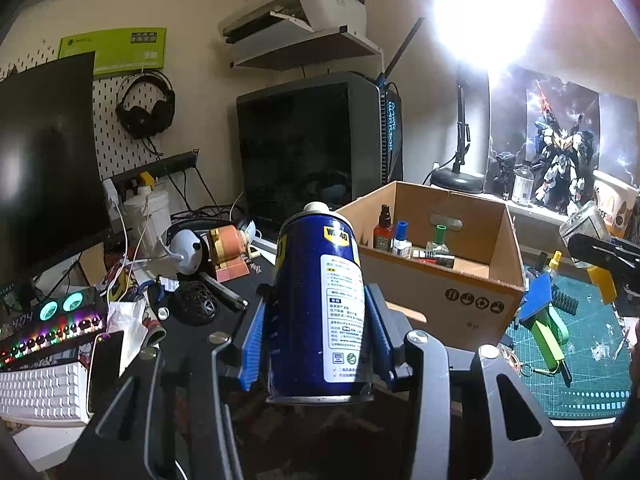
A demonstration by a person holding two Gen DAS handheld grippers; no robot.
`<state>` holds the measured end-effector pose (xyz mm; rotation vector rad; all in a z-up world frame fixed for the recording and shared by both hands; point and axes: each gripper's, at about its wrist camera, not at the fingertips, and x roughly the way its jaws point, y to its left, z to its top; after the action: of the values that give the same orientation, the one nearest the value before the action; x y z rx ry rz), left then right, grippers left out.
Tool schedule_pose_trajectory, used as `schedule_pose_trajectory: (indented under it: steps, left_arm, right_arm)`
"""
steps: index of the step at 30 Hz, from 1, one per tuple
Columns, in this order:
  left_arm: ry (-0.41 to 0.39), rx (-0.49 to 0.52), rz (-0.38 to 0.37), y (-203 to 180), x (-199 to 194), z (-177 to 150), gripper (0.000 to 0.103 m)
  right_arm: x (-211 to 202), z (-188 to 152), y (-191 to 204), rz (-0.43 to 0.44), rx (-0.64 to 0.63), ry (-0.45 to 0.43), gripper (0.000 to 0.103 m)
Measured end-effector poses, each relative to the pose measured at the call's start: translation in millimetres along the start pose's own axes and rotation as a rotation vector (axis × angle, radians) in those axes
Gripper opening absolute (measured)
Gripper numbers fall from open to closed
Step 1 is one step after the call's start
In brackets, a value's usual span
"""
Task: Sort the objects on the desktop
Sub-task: 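Carry the blue can and yellow-capped bottle toward the cardboard box with both grippers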
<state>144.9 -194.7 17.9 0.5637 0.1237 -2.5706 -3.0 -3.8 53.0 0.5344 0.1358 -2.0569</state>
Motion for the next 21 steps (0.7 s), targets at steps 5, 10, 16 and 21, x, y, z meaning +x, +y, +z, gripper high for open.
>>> schedule_pose_trajectory:
  steps: [5, 10, 16, 21]
  left_arm:
    - [-0.023, 0.033, 0.001, -8, 0, 18, 0.045]
    - [-0.049, 0.058, -0.009, -15, 2, 40, 0.045]
    - [-0.075, 0.079, -0.021, -23, 8, 68, 0.045]
    - [-0.079, 0.087, -0.045, -30, 20, 90, 0.045]
  right_arm:
    - [-2, 9, -2, -0.001, -0.009, -0.005, 0.043]
    - [-1, 27, -8, 0.030, -0.003, -0.002, 0.043]
    - [1, 55, -15, -0.025, -0.036, -0.010, 0.043]
    - [5, 77, -19, -0.036, -0.045, -0.011, 0.043]
